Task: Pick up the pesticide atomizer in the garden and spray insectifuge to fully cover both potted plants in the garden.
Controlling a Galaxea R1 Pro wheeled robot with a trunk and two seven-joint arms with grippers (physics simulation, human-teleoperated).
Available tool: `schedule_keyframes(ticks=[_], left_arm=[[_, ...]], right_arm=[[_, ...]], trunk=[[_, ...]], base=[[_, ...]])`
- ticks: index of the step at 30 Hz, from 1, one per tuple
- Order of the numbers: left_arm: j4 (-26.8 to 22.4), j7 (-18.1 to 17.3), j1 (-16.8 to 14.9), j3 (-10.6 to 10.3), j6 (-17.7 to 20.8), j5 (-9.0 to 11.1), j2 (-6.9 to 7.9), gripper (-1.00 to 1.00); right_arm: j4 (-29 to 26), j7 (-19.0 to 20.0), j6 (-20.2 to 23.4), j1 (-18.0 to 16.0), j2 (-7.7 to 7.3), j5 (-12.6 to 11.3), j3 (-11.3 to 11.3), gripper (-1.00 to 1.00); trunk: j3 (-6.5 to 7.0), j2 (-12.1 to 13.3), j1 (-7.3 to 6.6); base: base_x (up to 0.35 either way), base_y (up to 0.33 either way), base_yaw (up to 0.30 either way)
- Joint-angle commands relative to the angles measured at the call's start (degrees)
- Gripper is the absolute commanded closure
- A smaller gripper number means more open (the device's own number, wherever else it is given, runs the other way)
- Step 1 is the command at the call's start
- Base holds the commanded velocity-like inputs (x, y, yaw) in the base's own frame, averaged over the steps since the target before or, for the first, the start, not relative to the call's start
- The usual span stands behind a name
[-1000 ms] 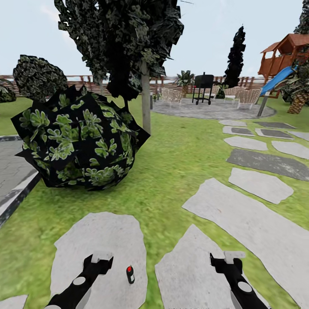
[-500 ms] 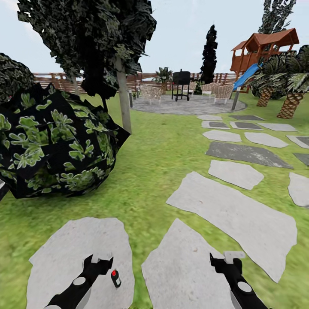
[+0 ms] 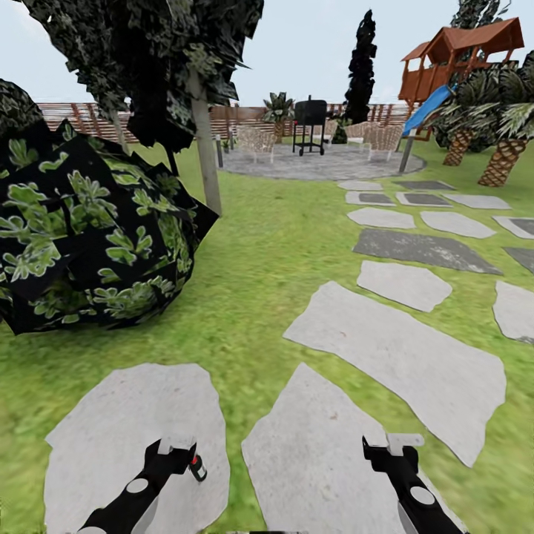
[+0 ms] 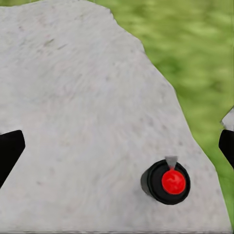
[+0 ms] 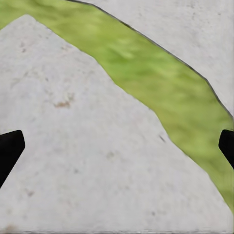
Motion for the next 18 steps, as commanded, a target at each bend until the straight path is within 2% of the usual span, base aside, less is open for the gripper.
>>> schedule_keyframes(ticks=[1, 8, 13, 18], left_arm=[[0.04, -0.02, -0.03, 0.03, -0.22, -0.46, 0.02, -1.00], [0.05, -0.02, -0.03, 0.03, -0.26, -0.44, -0.07, -1.00], [-0.05, -0.02, 0.13, 0.03, -0.33, -0.66, -0.98, -1.00], [-0.11, -0.02, 0.14, 0.03, -0.33, -0.55, -1.01, -1.00]], right_arm=[[0.03, -0.13, -0.18, -0.03, 0.00, -0.06, 0.00, -1.00], [0.04, -0.13, -0.18, -0.03, 0.00, -0.06, -0.05, -1.00], [0.04, -0.09, -0.18, -0.03, 0.00, -0.06, 0.00, -1.00], [0.04, -0.12, -0.18, -0.03, 0.00, -0.06, 0.03, -1.00]], trunk=[[-0.36, -0.03, 0.01], [-2.52, -0.13, 0.19], [-4.03, -0.19, 0.32], [-5.54, -0.26, 0.45]], base=[[0.000, 0.000, -0.047], [0.000, 0.000, -0.133], [0.000, 0.000, -0.175], [0.000, 0.000, -0.178]])
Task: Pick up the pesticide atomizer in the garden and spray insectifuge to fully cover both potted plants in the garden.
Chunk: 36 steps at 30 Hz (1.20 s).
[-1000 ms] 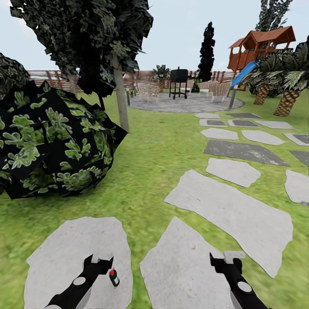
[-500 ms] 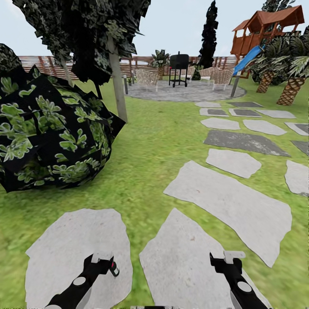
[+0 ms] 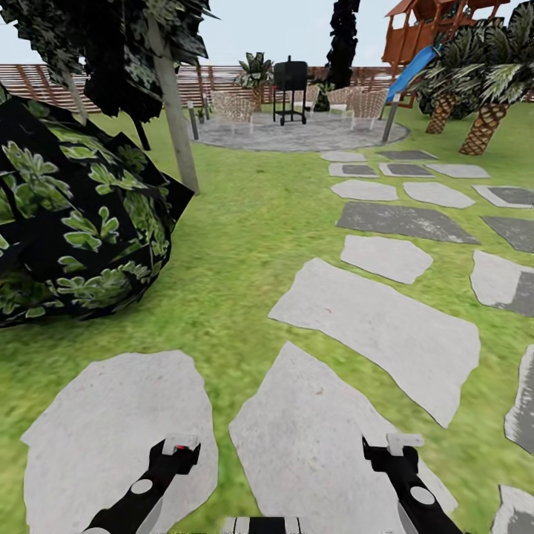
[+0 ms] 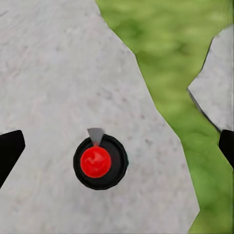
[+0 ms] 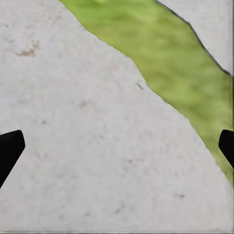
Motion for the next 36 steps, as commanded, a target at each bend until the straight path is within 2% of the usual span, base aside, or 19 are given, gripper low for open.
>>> schedule_keyframes(ticks=[1, 3, 7, 9, 15, 20, 36], left_arm=[[0.01, -0.02, -0.02, 0.05, -0.21, -0.42, 0.02, -1.00], [0.02, -0.02, -0.02, 0.09, -0.59, -0.32, 0.01, -1.00], [0.50, 0.11, -0.01, 0.30, -5.65, -0.04, 0.13, -1.00], [1.03, 0.14, -0.01, 0.35, -6.66, 0.36, 0.31, -1.00], [1.47, 0.09, 0.00, 0.54, -7.44, 3.33, 0.69, -1.00], [1.49, 0.07, 0.01, 0.54, -7.49, 3.90, 0.71, -1.00], [1.49, 0.07, 0.04, 0.47, -7.54, 3.94, 0.42, -1.00]], right_arm=[[0.05, -0.13, -0.18, -0.03, 0.00, -0.07, 0.04, -1.00], [0.05, -0.13, -0.18, -0.03, 0.00, -0.07, 0.04, -1.00], [0.05, -0.14, -0.18, -0.03, 0.00, -0.07, 0.04, -1.00], [0.05, -0.14, -0.20, -0.03, 0.00, -0.07, 0.04, -1.00], [0.05, -0.14, -0.18, -0.03, 0.00, -0.07, 0.04, -1.00], [0.05, -0.14, -0.18, -0.03, 0.00, -0.07, 0.04, -1.00], [0.05, -0.14, -0.20, -0.03, 0.00, -0.07, -0.05, -1.00]], trunk=[[-0.35, -0.03, 0.01], [-0.71, -0.04, 0.04], [-0.84, -0.04, 0.04], [-0.85, -0.04, 0.04], [-0.87, -0.04, 0.04], [-1.12, -0.04, 0.04], [-6.09, -0.26, 0.45]], base=[[0.000, 0.000, -0.148], [0.000, 0.000, -0.082], [0.000, 0.000, -0.023], [0.000, 0.000, -0.005], [0.000, 0.000, 0.002], [0.000, 0.000, 0.121], [0.000, 0.000, 0.016]])
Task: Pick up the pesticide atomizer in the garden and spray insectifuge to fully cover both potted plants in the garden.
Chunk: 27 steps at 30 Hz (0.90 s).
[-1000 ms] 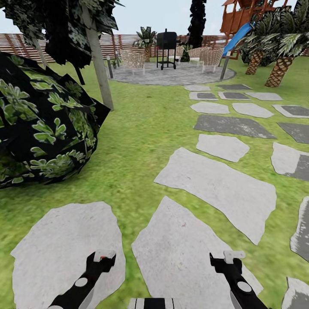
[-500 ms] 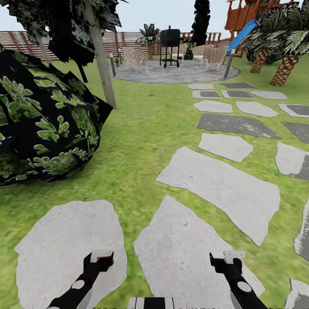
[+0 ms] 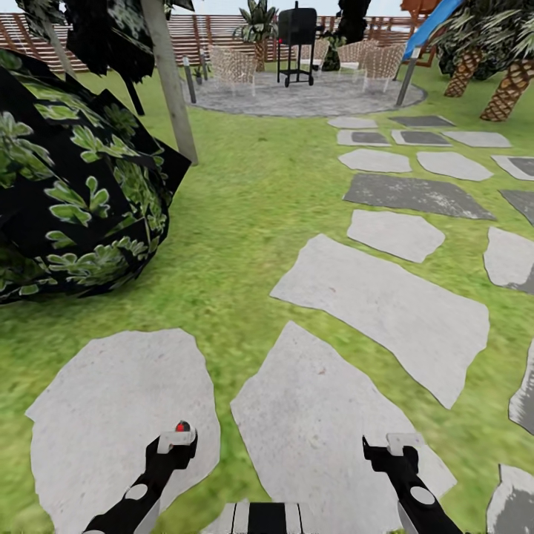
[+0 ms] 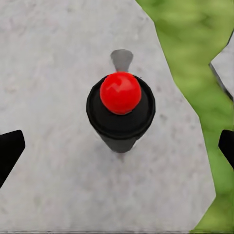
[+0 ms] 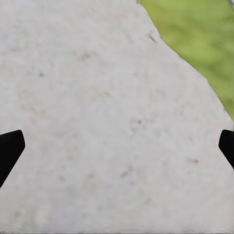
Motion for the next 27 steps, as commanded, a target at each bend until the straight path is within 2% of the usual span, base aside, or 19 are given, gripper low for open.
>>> schedule_keyframes(ticks=[1, 4, 6, 9, 11, 13, 24, 27], left_arm=[[0.05, -0.07, -0.03, 0.05, -0.18, -0.06, 0.01, -1.00], [0.05, -0.07, -0.07, 0.05, -0.20, -0.06, 0.02, -1.00], [0.05, -0.07, -0.08, 0.05, -0.17, -0.06, 0.03, -1.00], [0.05, -0.07, -0.08, 0.06, -0.15, -0.06, 0.03, -1.00], [0.02, -0.07, -0.08, 0.07, -0.16, -0.06, 0.03, -1.00], [-0.01, -0.07, -0.08, 0.08, -0.16, -0.06, 0.03, -1.00], [-0.04, -0.07, -0.08, 0.06, -0.21, -0.06, 0.03, -1.00], [-0.04, -0.07, -0.08, 0.11, -0.22, -0.06, 0.03, -1.00]], right_arm=[[0.03, -0.13, -0.20, -0.02, 0.00, -0.06, 0.03, -1.00], [-0.06, -0.13, -0.56, -0.02, 0.00, -0.06, 0.04, -1.00], [-0.06, -0.13, -2.89, -0.02, -0.11, -0.05, 0.05, -1.00], [1.26, -0.13, -12.16, 0.05, -0.08, 0.01, 0.11, -1.00], [2.67, -0.13, -14.42, 0.06, -0.02, 0.02, 0.11, -1.00], [3.50, -0.13, -15.34, 0.06, -0.01, 0.02, 0.12, -1.00], [4.07, -0.13, -15.98, 0.07, 0.00, 0.02, 0.12, -1.00], [4.07, -0.13, -15.98, 0.07, 0.00, 0.02, 0.12, -1.00]], trunk=[[-0.35, -0.03, 0.01], [-0.94, -0.06, 0.06], [-0.96, -0.06, 0.06], [-0.97, -0.06, 0.06], [-0.97, -0.06, 0.06], [-0.98, -0.06, 0.06], [-3.45, -0.20, 0.35], [-3.54, -0.20, 0.35]], base=[[0.000, 0.000, 0.000], [0.000, 0.000, 0.000], [0.000, 0.000, 0.000], [0.000, 0.000, 0.000], [0.000, 0.000, 0.000], [0.000, 0.000, 0.000], [0.000, 0.000, 0.000], [0.000, 0.000, 0.000]])
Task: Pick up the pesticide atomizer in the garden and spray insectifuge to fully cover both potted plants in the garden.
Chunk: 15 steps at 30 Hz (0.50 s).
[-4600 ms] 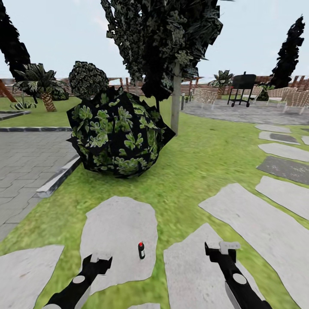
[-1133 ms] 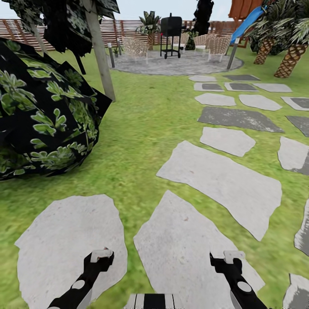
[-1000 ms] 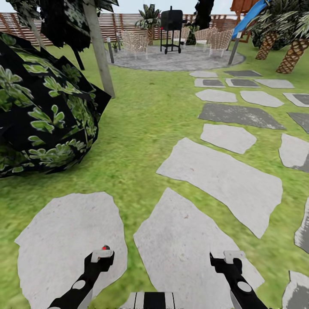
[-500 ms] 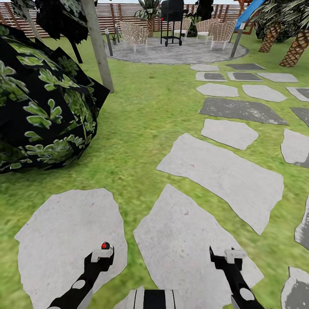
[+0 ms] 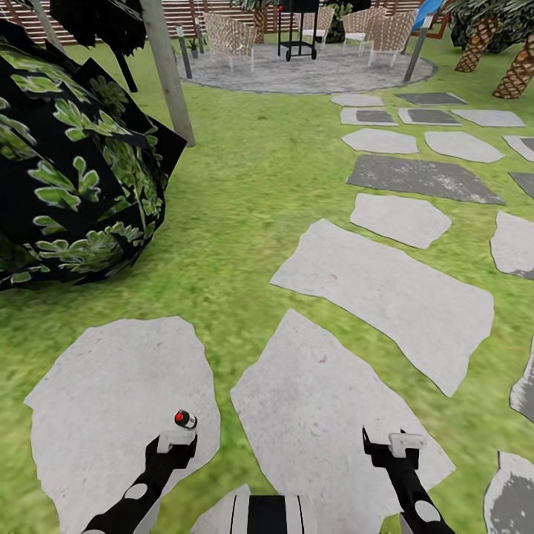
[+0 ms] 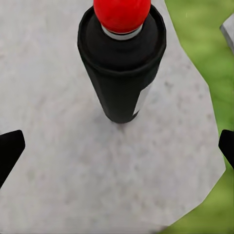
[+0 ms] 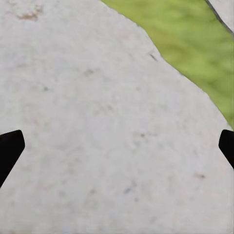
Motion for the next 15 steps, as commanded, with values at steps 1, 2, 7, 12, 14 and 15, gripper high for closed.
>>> schedule_keyframes(ticks=[1, 2, 7, 12, 14, 15], left_arm=[[0.05, -0.07, -0.03, 0.05, -0.17, -0.06, 0.02, -1.00], [0.07, -0.07, -0.03, 0.06, -0.17, -0.06, 0.03, -1.00], [0.13, -0.07, -0.02, 0.01, -0.12, -0.06, 0.09, -1.00], [0.14, -0.07, -0.03, 0.00, -0.12, -0.06, 0.02, -1.00], [0.14, -0.07, -0.01, 0.00, -0.15, -0.06, 0.01, -1.00], [0.14, -0.07, -0.02, 0.00, -0.17, -0.06, 0.00, -1.00]], right_arm=[[0.04, -0.13, -0.17, -0.02, -0.01, -0.05, 0.05, -1.00], [0.04, -0.13, -0.17, -0.02, -0.01, -0.05, 0.05, -1.00], [0.08, -0.02, -0.17, -0.02, 0.06, -0.02, 0.18, -1.00], [0.04, 0.04, -0.17, -0.02, 0.04, 0.03, 0.22, -1.00], [0.04, 0.04, -0.18, -0.02, 0.01, 0.04, 0.22, -1.00], [0.04, 0.04, -0.17, -0.02, 0.00, 0.04, 0.22, -1.00]], trunk=[[-0.05, -0.01, -0.01], [-0.06, -0.01, -0.01], [-0.08, -0.01, -0.01], [-0.08, -0.01, -0.01], [-0.08, -0.01, -0.01], [-0.08, -0.01, -0.01]], base=[[0.000, 0.000, 0.000], [0.000, 0.000, 0.000], [0.001, 0.000, 0.000], [0.190, 0.000, 0.000], [0.079, 0.000, 0.000], [0.032, 0.000, 0.000]])
